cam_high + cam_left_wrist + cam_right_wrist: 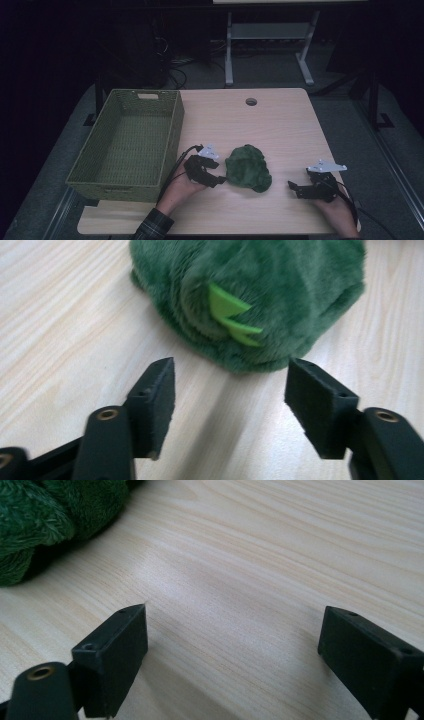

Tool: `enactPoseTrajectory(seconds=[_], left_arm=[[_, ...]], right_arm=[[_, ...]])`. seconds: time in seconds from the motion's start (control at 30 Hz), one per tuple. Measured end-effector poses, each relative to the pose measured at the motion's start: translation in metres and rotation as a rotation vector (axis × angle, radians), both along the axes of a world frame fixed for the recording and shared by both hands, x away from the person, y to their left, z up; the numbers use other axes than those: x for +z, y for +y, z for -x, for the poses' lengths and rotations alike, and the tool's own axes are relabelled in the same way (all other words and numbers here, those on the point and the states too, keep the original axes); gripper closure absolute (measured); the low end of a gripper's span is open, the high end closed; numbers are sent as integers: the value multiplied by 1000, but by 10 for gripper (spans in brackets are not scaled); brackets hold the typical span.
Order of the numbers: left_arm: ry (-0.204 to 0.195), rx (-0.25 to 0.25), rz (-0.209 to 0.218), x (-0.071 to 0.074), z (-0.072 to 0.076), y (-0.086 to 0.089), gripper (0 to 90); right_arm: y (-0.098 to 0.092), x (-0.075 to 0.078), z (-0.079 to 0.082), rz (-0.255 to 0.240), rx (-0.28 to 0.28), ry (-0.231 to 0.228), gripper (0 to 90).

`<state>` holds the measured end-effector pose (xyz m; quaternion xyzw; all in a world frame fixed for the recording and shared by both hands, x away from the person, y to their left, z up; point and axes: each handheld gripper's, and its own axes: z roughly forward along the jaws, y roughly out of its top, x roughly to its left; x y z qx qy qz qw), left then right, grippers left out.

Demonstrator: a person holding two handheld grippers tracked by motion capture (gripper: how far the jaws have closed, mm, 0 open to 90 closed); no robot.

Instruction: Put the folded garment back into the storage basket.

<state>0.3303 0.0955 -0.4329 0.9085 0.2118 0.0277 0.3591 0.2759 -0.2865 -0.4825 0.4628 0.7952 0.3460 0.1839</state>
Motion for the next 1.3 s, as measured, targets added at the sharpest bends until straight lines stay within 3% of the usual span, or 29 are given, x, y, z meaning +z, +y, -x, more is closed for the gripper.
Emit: enactPoseTrajectory(seconds=[0.17, 0.2, 0.37, 0.47, 0.67, 0.93, 1.3], left_arm=[[-11, -18, -11, 8, -2, -5, 242], [-14, -9, 1, 10, -1, -6, 242], [-37, -34, -21, 20, -4, -13, 176], [-32, -45, -23, 25, -6, -21, 156], [-60, -112, -82, 36, -14, -36, 138], [-85, -157, -128, 37, -23, -52, 138], [-36, -224, -161, 18, -35, -67, 128]], right_arm=[[0, 0, 0, 0, 0, 0, 118], [0, 0, 0, 0, 0, 0, 118], [0, 0, 0, -1, -1, 0, 119], [0, 0, 0, -1, -2, 0, 122], [0, 0, 0, 0, -6, -2, 133], [-1, 0, 0, -1, -7, -4, 137], [-1, 0, 0, -1, -9, -6, 142]])
